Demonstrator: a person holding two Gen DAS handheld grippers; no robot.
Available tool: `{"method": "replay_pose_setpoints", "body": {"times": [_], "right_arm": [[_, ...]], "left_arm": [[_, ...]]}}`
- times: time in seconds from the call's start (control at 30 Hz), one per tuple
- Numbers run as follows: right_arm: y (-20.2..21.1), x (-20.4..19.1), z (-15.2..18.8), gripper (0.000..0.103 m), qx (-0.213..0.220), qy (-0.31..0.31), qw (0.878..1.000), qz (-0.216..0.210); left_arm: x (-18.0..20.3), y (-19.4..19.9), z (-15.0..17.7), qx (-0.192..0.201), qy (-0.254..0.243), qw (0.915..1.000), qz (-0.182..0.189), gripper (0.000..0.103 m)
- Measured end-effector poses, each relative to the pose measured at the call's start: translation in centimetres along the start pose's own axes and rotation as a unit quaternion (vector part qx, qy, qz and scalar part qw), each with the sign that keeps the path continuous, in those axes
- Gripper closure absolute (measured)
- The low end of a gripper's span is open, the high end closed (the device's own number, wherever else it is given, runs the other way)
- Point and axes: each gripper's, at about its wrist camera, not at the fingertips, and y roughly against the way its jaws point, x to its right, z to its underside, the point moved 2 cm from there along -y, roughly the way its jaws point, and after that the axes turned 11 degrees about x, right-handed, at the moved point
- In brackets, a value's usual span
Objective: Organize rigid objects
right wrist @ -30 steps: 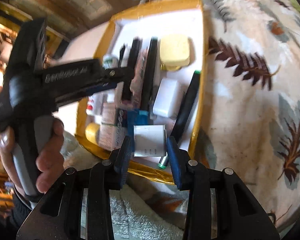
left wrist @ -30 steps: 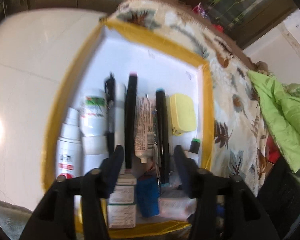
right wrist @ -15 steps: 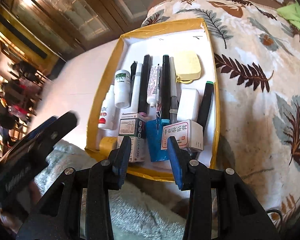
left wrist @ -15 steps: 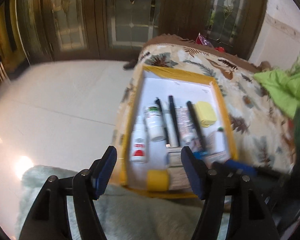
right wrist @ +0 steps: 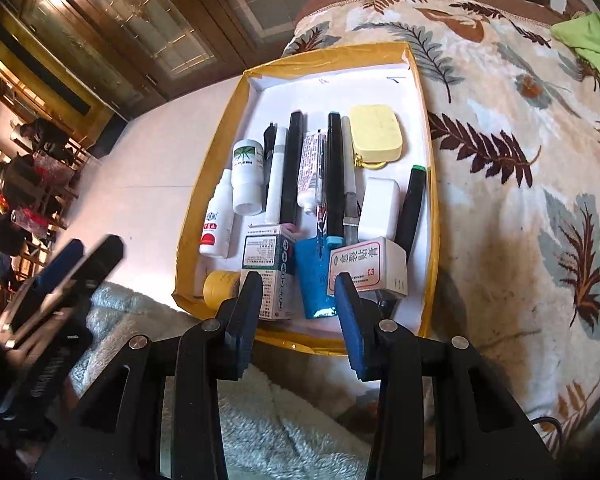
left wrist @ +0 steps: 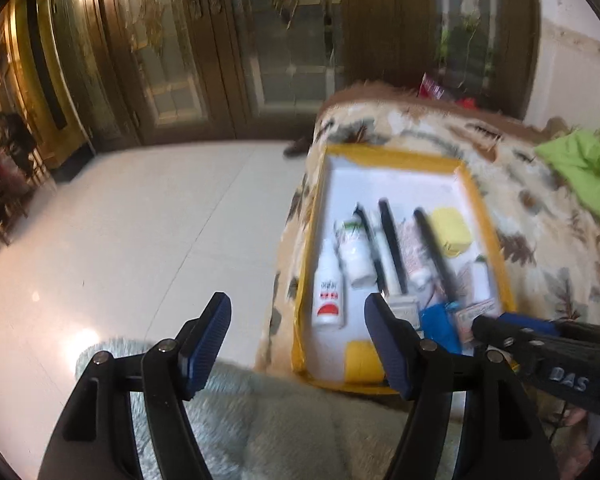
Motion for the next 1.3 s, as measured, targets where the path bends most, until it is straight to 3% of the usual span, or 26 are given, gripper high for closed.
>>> {"method": "replay_pose_setpoints", "body": {"times": [0.23, 0.33, 0.43, 0.5, 0.57, 0.67, 0.97, 1.3], "right_arm": [[-0.5, 0.5, -0.3, 0.065, 0.001, -0.003, 1.000, 0.020], [-0.3, 0.8, -0.4, 0.065, 0.003, -0.017, 1.000, 0.020], [0.2, 0.4, -0.9, 0.065, 0.018, -0.014, 1.000, 0.019], [0.1, 0.3, -1.0, 0.065, 0.019, -0.015, 0.999, 0.021], [0.1, 0.2, -0.9, 0.065, 0.016, -0.018, 1.000, 0.018], [0.0, -0.3, -1.0, 0.065, 0.019, -0.010, 1.000, 0.015], [-0.1, -0.6, -0.9, 0.065, 0.020, -0.007, 1.000, 0.017], [0.3, -0.2, -1.2, 0.065, 0.025, -0.030, 0.999, 0.000]], "left_arm": [[1.5, -0.9, -0.1, 0.039, -0.024, 0.9989, -0.006, 0.033], [1.7, -1.6, 0.2, 0.016, -0.029, 0.9994, 0.004, 0.033], [1.9, -1.1, 0.1, 0.039, -0.054, 0.9978, 0.004, 0.029], [1.5, -1.4, 0.3, 0.032, -0.057, 0.9978, 0.009, 0.026], [1.2, -1.6, 0.4, 0.004, -0.065, 0.9972, 0.037, 0.026], [1.0, -1.2, 0.4, 0.006, -0.070, 0.9963, 0.051, 0.026], [1.5, -2.0, 1.4, -0.003, -0.091, 0.9958, 0.015, 0.025], [1.2, -2.7, 1.3, -0.007, -0.077, 0.9968, 0.022, 0.025]]}}
